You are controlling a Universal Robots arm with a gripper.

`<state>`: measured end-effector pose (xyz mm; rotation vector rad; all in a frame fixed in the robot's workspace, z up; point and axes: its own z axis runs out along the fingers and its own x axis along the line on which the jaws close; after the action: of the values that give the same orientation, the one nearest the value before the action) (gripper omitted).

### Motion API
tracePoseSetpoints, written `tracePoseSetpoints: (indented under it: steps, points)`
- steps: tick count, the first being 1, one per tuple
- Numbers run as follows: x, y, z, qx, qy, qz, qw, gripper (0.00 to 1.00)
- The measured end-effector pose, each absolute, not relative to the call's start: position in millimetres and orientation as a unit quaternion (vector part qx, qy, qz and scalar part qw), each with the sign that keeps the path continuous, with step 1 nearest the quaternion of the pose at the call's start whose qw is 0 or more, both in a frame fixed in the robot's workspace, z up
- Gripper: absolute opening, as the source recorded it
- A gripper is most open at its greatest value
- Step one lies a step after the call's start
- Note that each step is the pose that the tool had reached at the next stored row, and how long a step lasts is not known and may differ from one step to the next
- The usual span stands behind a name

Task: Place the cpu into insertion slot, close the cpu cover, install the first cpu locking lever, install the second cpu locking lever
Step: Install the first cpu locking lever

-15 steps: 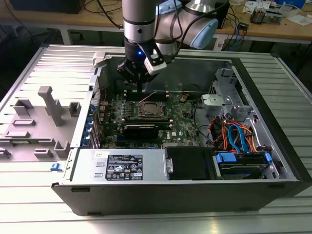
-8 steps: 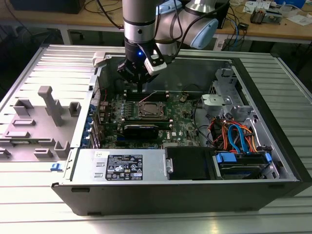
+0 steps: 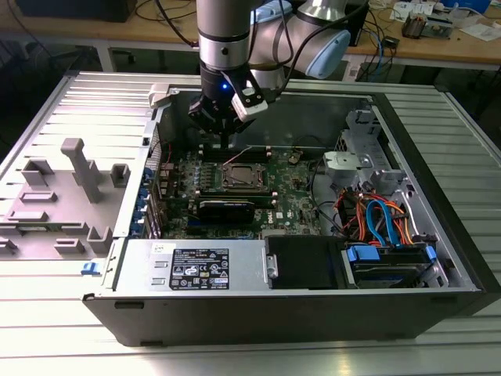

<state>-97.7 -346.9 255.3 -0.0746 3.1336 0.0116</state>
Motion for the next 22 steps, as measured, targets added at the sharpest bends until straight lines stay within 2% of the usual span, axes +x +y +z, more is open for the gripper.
tracePoseSetpoints:
  steps: [22]
  points:
    - [-83,-346,243,-0.014,1.0,0.003,0.004,0.11]
